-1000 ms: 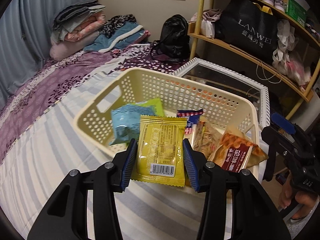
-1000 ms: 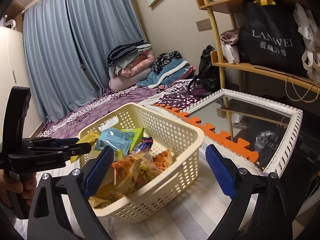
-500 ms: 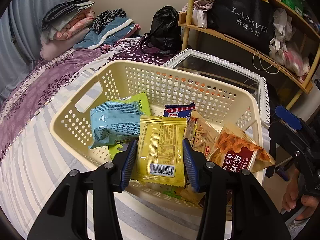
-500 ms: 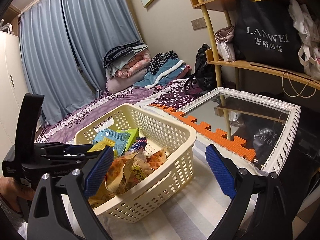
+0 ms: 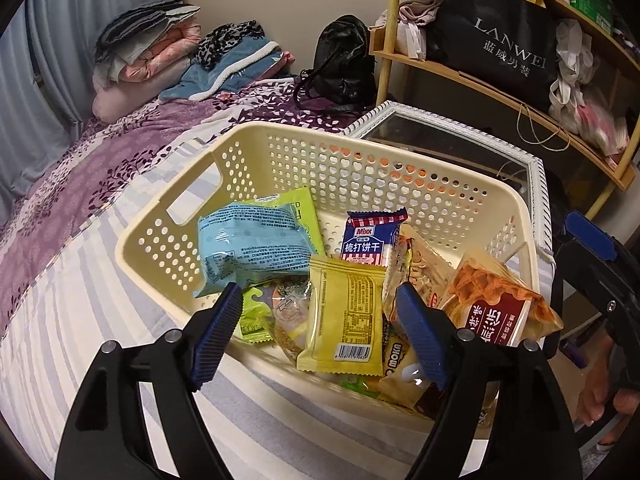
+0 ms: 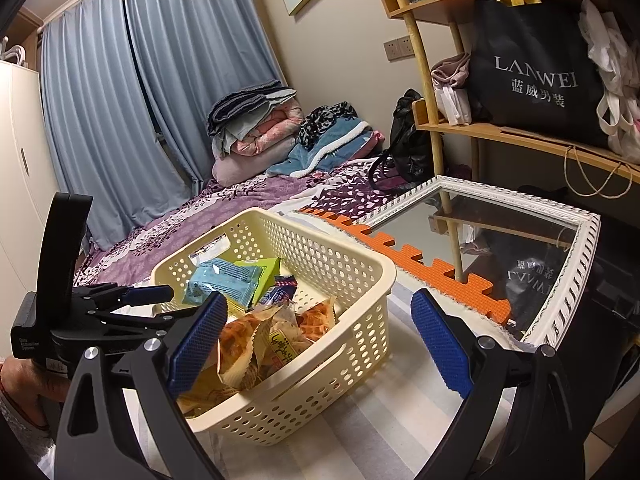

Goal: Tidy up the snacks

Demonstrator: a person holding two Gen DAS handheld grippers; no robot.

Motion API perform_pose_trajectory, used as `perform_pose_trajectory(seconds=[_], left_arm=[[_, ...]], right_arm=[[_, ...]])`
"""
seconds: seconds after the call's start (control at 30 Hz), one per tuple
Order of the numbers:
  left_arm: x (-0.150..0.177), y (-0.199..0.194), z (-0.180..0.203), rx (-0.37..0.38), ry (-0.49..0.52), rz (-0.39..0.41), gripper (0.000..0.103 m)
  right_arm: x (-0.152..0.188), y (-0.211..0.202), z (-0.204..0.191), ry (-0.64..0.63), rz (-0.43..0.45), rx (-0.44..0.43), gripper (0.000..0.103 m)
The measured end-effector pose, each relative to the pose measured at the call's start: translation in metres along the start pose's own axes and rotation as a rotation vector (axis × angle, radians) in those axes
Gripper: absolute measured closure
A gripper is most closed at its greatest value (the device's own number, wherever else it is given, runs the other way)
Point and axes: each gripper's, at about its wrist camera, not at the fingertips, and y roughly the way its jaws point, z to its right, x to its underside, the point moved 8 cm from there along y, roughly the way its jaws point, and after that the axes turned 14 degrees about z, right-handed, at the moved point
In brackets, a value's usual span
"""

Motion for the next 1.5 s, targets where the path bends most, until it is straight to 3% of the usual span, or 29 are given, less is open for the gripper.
perform_pose_trajectory(seconds=[0.1, 0.2, 0.4, 0.9, 1.2, 1.5], left_arm=[[0.0, -0.003, 0.0, -0.01, 0.018, 0.006, 0.022], [-0.002, -0.007, 0.0, -0.029, 0.038, 0.023, 0.01], [-0.008, -0.021, -0.004, -0.092, 0.078, 0.06, 0.003], [-0.015, -0.071, -0.029, -0.253, 0.107, 0.14, 0.003], [-0.008, -0.107, -0.049, -0.316, 0.04, 0.18, 0.003], [0.006, -0.13, -0.065, -0.451, 0.046, 0.182, 0.003]], right_arm=[[-0.002, -0.001, -0.003, -0.005, 0.001, -0.001, 0.011], [-0.004, -0.004, -0.005, -0.01, 0.006, -0.001, 0.011], [-0.01, -0.01, -0.009, -0.021, 0.016, 0.0, 0.01], [-0.019, -0.027, -0.037, -0.101, -0.008, 0.002, 0.005], [-0.011, -0.041, -0.062, -0.207, -0.029, 0.023, 0.005], [-0.007, -0.051, -0.084, -0.318, -0.014, 0.072, 0.005]])
